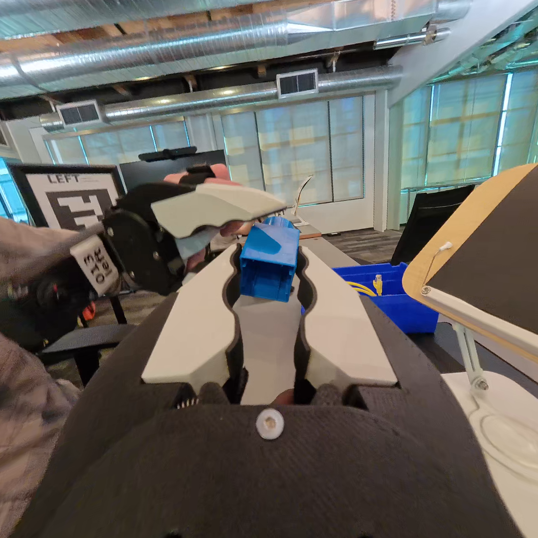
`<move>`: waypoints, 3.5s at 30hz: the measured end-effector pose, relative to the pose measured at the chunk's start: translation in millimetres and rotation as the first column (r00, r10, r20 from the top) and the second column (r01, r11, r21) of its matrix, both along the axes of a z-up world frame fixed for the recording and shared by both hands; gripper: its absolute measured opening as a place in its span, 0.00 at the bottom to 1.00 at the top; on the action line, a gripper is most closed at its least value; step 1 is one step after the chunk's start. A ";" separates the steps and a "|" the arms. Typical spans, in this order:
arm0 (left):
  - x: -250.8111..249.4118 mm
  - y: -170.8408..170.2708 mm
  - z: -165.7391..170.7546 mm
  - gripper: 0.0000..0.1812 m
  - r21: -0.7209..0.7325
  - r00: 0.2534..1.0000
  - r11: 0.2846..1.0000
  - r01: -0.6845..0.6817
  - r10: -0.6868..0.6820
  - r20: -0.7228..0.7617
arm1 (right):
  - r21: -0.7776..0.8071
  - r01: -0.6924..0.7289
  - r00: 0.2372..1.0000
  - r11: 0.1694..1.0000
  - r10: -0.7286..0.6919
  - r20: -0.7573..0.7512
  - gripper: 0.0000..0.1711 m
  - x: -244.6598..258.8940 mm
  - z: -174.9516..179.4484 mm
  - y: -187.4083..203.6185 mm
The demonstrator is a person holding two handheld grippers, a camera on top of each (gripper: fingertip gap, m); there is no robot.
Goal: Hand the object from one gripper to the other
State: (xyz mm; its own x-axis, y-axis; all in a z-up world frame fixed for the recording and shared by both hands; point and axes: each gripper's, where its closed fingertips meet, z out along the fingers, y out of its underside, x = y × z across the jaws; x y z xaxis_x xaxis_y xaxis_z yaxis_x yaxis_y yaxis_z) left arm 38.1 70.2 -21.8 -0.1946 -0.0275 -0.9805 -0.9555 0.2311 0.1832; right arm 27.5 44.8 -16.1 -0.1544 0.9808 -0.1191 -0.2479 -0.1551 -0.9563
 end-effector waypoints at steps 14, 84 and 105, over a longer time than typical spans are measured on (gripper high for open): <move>17.8 -38.6 12.5 0.27 -0.451 0.627 0.725 0.520 0.034 0.778 | 0.247 -0.040 0.997 0.968 0.055 -0.057 0.19 25.4 11.7 -19.5; 26.9 -28.9 19.4 0.16 0.150 0.973 0.972 0.178 -0.197 0.122 | 0.149 0.198 0.980 0.969 -0.201 0.000 0.46 -0.3 15.7 -1.3; 14.6 -48.1 20.0 0.33 -0.232 0.855 0.927 0.294 -0.147 0.497 | 0.284 0.215 0.975 0.934 -0.224 0.001 0.41 14.2 14.9 5.2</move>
